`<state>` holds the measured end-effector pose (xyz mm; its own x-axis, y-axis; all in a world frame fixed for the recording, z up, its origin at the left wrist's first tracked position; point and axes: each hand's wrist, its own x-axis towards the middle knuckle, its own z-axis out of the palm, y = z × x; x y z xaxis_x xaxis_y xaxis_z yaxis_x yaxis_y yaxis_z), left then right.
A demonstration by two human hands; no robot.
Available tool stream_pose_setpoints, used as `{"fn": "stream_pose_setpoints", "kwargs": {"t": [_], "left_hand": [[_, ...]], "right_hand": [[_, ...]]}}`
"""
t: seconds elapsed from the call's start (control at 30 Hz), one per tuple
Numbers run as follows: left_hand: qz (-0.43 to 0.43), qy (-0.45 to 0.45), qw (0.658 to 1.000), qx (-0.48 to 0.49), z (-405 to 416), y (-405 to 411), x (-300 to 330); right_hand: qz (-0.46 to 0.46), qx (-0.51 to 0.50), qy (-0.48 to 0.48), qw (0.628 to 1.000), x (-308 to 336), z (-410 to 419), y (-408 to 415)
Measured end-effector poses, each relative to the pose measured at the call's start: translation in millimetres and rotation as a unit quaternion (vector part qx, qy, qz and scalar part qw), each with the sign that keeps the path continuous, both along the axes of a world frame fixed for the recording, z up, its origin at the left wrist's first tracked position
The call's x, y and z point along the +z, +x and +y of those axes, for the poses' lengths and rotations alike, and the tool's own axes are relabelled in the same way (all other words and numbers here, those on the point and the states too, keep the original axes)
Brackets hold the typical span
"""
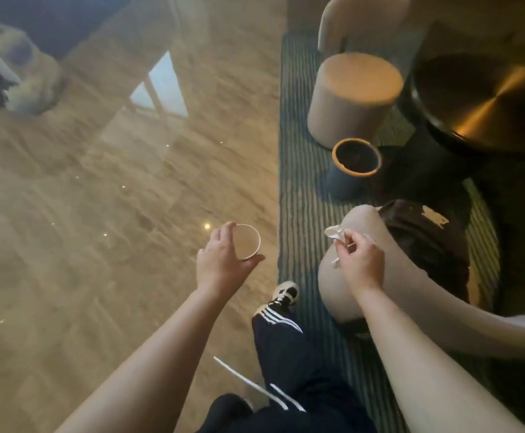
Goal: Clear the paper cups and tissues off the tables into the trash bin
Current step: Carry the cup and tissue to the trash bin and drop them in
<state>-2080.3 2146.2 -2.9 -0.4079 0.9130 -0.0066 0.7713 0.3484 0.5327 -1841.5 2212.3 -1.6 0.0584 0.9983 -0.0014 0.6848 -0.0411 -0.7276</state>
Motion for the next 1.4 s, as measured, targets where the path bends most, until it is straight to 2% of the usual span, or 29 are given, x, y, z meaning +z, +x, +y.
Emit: {"fn": "stream_pose_setpoints", "kwargs": {"t": [0.17, 0.4, 0.77, 1.13, 1.4], "left_hand": [[-0.009, 0.013, 0.998, -0.066, 166, -2, -12], [-0.035, 0.001, 0.99, -0.139, 405, 0, -2], [-0.035, -0.04, 0.951, -0.304, 657, 65, -22], [-0.031, -0.116, 0.866, -0.485, 883, 132, -130], [0.009, -0.225, 0.82, -0.527, 965, 195, -255]], "right_hand": [[0.007, -0.064, 0.025, 0.998, -23, 138, -10], [0.001, -0.125, 0.001, 0.992, -26, 345, -2], [-0.009, -0.254, -0.071, 0.964, -45, 505, 40], [-0.031, -0.404, -0.131, 0.905, -116, 658, 51], [0.003, -0.436, -0.192, 0.879, -241, 736, 86]]}}
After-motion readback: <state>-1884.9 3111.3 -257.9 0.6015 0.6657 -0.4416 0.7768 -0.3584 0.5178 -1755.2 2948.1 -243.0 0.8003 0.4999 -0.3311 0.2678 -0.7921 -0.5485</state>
